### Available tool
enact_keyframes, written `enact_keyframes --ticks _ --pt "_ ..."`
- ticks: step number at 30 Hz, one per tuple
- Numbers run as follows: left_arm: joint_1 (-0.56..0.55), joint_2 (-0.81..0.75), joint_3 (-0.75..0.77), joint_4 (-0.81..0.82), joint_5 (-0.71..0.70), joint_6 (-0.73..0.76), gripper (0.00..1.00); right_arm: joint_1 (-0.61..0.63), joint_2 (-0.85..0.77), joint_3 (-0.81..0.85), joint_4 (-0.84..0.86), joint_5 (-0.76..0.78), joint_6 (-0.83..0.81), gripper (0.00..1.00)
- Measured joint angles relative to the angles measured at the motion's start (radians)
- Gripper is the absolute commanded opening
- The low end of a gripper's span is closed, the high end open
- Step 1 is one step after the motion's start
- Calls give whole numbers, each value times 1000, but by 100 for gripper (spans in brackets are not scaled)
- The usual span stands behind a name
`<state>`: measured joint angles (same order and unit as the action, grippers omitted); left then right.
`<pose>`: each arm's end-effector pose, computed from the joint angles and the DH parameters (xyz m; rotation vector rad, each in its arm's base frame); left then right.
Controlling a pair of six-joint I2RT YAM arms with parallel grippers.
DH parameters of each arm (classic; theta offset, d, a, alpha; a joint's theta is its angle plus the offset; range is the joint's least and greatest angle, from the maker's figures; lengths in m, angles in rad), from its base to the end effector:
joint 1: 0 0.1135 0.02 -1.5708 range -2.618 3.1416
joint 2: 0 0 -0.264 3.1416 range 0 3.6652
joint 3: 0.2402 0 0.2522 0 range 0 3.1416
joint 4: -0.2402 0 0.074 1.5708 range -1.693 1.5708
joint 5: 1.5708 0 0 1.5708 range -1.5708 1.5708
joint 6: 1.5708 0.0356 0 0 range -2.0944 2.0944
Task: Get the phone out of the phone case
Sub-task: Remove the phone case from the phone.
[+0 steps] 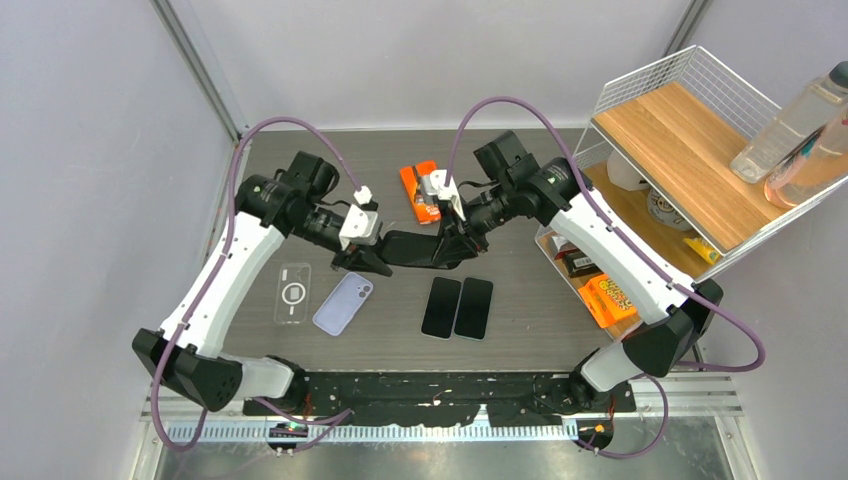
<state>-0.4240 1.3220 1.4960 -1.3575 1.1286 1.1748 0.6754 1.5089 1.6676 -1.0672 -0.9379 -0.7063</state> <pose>0.1869 -0.1197 0.3882 1.7309 1.3101 -1.1137 0.2119 0.2065 0.4000 -1.7304 1.4798 1.1244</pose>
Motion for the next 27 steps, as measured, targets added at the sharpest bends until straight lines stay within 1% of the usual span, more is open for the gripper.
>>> enact_keyframes --ticks 2,4,10,17,22,27 --pt "-13 14 24 -64 -12 97 0 4 0 -2 -8 -8 -8 5" --pt "-26 16 28 -98 -26 158 0 12 0 -2 -21 -11 -23 5" --pt "-66 16 31 -156 -89 283 0 32 2 -10 -53 -11 -56 5" --pt "-103 16 51 -212 -180 375 0 58 12 -11 -82 -11 -70 5" --pt "-111 16 60 -212 -233 403 0 68 26 -14 -103 -12 -64 6" --pt "-121 16 95 -204 -256 414 0 81 39 -23 -122 -8 -47 5"
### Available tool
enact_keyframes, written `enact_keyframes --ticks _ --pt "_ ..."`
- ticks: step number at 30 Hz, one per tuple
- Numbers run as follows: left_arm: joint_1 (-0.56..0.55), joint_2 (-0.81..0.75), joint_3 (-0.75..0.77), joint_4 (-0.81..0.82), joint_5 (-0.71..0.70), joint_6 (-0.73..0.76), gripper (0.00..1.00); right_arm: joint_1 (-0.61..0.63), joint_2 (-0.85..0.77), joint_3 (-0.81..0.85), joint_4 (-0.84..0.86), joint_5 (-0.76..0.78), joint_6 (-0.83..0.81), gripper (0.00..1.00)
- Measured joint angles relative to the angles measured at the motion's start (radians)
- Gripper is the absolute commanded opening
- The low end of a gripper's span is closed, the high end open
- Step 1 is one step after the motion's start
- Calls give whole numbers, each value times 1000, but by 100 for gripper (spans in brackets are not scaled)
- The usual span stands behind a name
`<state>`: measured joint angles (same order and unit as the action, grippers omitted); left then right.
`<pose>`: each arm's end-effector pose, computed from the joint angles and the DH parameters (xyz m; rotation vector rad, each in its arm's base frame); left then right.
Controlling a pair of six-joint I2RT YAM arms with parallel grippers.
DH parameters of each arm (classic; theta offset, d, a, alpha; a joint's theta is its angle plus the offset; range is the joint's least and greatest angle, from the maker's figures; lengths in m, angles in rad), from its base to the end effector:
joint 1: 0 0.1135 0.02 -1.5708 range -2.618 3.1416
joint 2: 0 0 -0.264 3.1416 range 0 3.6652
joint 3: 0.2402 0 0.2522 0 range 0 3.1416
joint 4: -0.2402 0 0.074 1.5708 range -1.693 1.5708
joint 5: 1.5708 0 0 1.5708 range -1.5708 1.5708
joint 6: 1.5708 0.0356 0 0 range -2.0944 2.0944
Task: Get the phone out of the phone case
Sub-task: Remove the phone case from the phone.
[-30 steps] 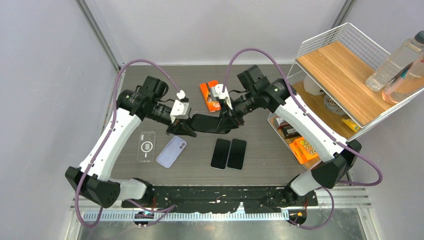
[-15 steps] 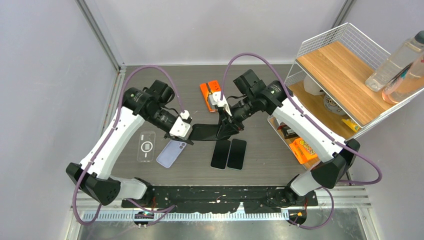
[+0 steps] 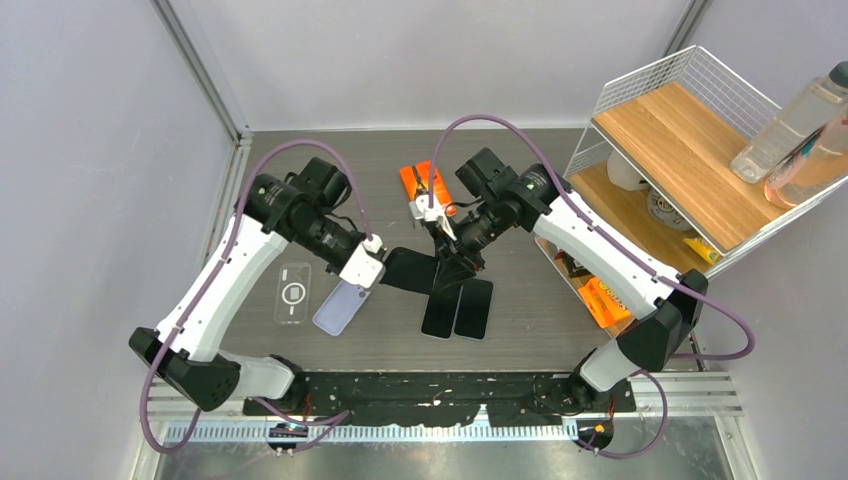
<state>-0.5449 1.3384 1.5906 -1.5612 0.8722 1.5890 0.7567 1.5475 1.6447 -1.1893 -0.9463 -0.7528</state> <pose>0.1625 -0.1304 0.3960 2.1475 1.0177 -0.8025 0.1950 0.2239 0.3768 -1.8659 1.5456 1.2319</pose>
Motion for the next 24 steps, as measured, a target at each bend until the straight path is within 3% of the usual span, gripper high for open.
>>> enact_keyframes --ticks 15,19,22,24 --pt "-19 -14 -14 82 -46 -69 1 16 9 -5 -24 45 8 5" --pt "-10 -21 -61 185 -80 -102 22 34 9 -13 -9 35 15 5" --pt "17 -42 -125 225 -96 -126 49 38 8 -19 5 35 27 5" --pt "49 -67 -167 228 -101 -145 60 33 5 -24 22 49 42 5"
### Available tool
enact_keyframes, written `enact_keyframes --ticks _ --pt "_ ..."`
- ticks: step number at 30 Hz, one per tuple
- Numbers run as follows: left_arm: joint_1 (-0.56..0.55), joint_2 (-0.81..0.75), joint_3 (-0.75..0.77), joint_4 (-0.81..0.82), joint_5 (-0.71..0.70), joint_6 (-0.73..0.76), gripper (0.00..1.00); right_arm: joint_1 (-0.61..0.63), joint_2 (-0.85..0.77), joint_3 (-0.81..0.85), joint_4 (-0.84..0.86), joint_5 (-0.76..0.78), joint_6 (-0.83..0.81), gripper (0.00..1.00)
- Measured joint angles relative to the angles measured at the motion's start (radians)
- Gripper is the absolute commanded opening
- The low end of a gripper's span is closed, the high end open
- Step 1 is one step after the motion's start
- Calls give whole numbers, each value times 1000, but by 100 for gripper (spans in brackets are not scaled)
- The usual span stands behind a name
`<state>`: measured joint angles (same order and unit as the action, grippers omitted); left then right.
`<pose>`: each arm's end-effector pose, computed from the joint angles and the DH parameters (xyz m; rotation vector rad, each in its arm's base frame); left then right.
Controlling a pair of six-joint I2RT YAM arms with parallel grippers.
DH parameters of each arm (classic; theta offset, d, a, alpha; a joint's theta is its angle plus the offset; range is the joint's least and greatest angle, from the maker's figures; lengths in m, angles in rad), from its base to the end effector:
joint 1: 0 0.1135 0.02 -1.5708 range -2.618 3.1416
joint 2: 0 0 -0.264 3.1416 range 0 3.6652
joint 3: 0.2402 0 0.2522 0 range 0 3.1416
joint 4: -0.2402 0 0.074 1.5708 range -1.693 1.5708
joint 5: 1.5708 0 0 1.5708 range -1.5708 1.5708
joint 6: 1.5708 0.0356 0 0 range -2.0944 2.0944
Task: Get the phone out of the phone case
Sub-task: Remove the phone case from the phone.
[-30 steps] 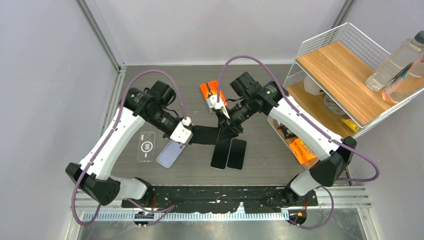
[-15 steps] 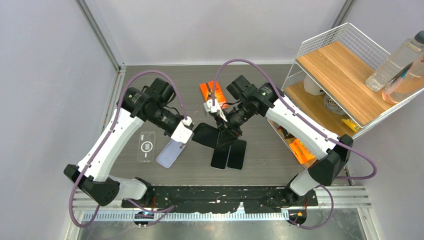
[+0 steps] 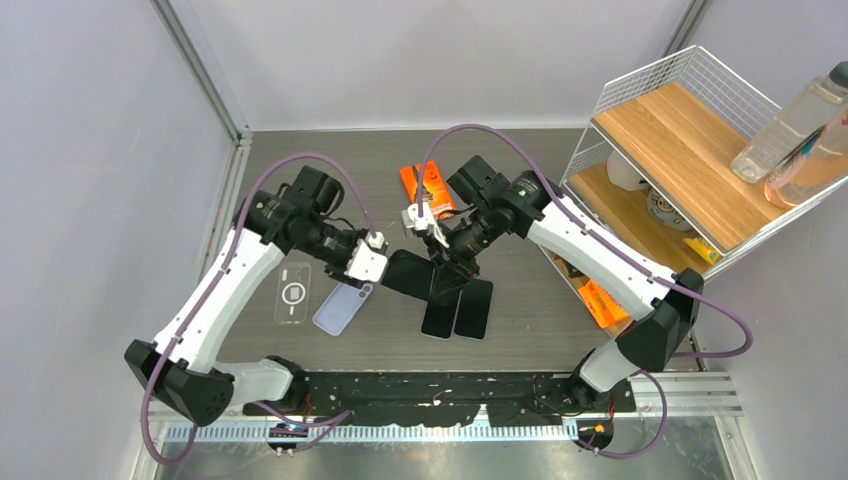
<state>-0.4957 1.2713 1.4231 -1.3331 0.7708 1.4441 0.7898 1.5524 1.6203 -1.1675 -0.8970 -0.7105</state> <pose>0.1755 -0.1231 0.3700 2.0710 1.1886 -0.6447 0.1908 0.2320 0.3682 -1.8834 1.6046 1.2052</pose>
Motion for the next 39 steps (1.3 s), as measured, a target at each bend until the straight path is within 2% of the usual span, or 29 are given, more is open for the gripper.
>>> enact_keyframes --ticks 2,6,10,13,16,20,22,24,30,32,34,36,38,39 --pt "29 -27 -23 -2 0 -19 68 -3 -4 -5 14 21 15 5" --pt "84 -98 -29 -5 11 -85 78 -6 -13 -10 54 84 58 6" --pt "116 -158 -24 6 51 -229 88 -7 -24 -10 95 159 99 5" --pt "119 -194 -27 109 95 -459 90 -7 -30 -10 116 192 122 5" --pt "119 -208 -50 298 126 -762 88 -7 -30 -10 129 214 141 5" --pt "117 -192 -102 516 153 -1094 86 -7 -30 -8 134 220 153 5" --pt "105 -176 -122 591 161 -1204 83 -7 -30 -6 136 220 158 5" --pt "86 -164 -139 637 163 -1265 73 -7 -30 -3 137 220 161 5" --pt "15 -114 -178 740 198 -1408 25 -7 -30 -1 143 219 164 5" --pt "0 -95 -180 761 220 -1423 1 -7 -30 -1 139 219 167 5" --pt "-9 -89 -185 779 254 -1401 0 -13 -30 -1 115 203 182 7" --pt "-13 -87 -186 785 262 -1401 0 -15 -34 -1 104 196 187 14" --pt "-13 -86 -186 786 278 -1396 0 -14 -40 -1 102 197 191 25" --pt "-13 -86 -186 787 280 -1390 0 -14 -41 -1 103 198 192 37"
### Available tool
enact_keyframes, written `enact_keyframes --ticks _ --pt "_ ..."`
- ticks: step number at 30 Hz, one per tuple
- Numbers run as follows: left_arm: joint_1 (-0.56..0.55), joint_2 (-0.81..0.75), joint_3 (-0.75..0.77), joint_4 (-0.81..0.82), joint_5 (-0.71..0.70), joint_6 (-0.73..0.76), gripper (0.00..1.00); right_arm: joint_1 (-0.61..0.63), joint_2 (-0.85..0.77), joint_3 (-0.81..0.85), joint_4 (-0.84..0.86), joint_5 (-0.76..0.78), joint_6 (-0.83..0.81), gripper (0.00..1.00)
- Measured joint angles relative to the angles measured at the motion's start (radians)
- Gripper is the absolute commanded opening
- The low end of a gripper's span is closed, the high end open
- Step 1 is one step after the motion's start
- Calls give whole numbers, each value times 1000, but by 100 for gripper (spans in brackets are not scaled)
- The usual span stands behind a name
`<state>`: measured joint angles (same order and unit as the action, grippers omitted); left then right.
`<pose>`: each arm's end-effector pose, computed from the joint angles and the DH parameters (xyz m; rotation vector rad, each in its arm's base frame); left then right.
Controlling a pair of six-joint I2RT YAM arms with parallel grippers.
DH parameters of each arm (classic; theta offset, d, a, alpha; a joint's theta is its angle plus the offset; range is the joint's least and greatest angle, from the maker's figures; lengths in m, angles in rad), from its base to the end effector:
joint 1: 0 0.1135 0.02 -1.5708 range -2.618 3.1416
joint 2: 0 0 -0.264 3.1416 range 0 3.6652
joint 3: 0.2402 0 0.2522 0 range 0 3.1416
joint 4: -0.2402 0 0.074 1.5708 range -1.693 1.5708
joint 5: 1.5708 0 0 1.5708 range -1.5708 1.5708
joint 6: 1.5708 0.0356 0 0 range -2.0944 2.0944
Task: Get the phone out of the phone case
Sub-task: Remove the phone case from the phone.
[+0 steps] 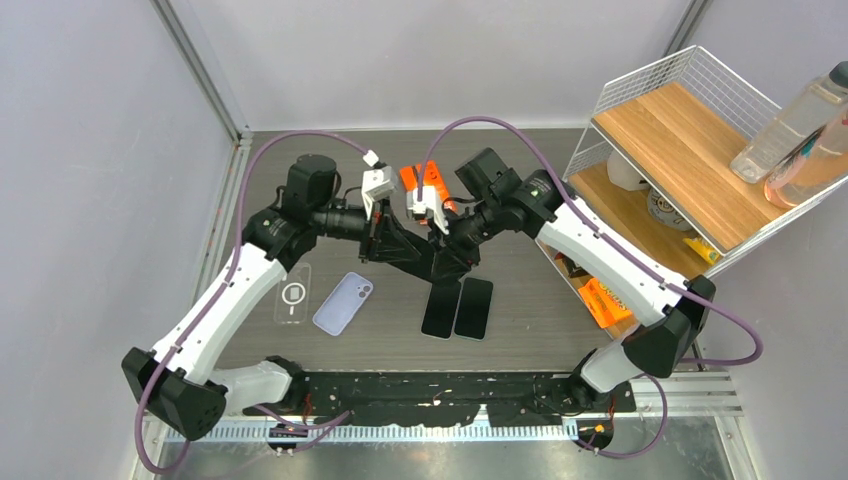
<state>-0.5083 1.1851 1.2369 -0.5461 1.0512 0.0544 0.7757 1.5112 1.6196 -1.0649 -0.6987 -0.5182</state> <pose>0.1972 -0.1452 0.3872 1.1827 1.6752 -1.3554 0.1979 0.2262 0.3804 -1.7036 1.7853 0.9855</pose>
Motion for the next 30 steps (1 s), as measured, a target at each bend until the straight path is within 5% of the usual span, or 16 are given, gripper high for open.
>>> enact_keyframes --ticks 6,14,16,18,19,21,26,30 --pt "97 -33 -71 84 33 -111 0 -52 -44 -27 87 1 33 68" --pt "176 -80 -123 356 89 -370 0 -200 -99 -78 203 -99 112 79" --pt "176 -98 -150 448 101 -439 0 -209 -98 -95 222 -135 131 74" --pt "177 -109 -195 565 106 -526 0 -215 -95 -107 238 -181 151 57" --pt "177 -110 -219 626 106 -570 0 -216 -90 -109 244 -204 156 35" --pt "180 -109 -264 734 100 -644 0 -217 -77 -109 250 -268 167 10" --pt "189 -110 -308 817 114 -668 55 -217 -62 -108 224 -355 163 5" --pt "175 -101 -186 473 102 -354 80 -195 -62 -86 162 -262 78 5"
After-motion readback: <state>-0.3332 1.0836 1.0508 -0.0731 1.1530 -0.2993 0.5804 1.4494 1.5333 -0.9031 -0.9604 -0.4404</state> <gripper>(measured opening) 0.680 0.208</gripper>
